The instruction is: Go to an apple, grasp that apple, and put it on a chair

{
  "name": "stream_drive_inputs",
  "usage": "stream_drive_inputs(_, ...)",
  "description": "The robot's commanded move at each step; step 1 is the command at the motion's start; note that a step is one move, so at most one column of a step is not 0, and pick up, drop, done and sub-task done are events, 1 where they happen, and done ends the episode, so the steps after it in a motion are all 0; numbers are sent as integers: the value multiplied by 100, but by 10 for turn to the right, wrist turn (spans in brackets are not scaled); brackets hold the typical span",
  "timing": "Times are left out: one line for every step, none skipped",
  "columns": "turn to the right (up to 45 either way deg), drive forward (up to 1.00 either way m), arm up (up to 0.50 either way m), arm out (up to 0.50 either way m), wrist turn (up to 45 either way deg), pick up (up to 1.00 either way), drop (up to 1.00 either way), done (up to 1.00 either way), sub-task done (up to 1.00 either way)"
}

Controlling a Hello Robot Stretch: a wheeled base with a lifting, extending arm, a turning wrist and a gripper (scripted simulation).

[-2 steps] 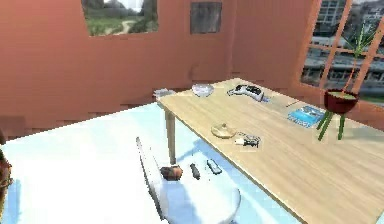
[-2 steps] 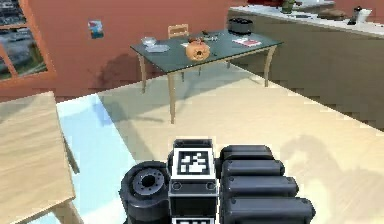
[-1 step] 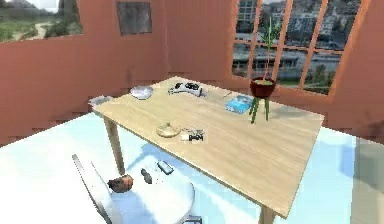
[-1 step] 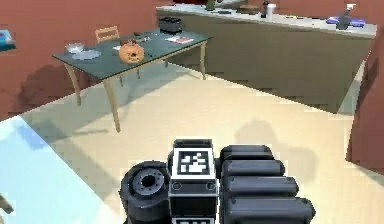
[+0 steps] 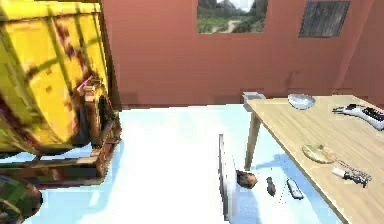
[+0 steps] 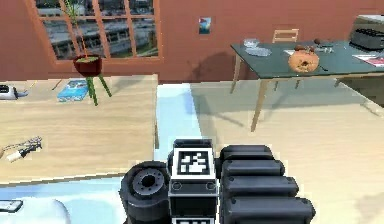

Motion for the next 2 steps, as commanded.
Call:
stream_drive_inputs(-90,0,0,0,0,0,0,0,0)
stream_drive_inputs(-30,0,0,0,0,0,0,0,0)
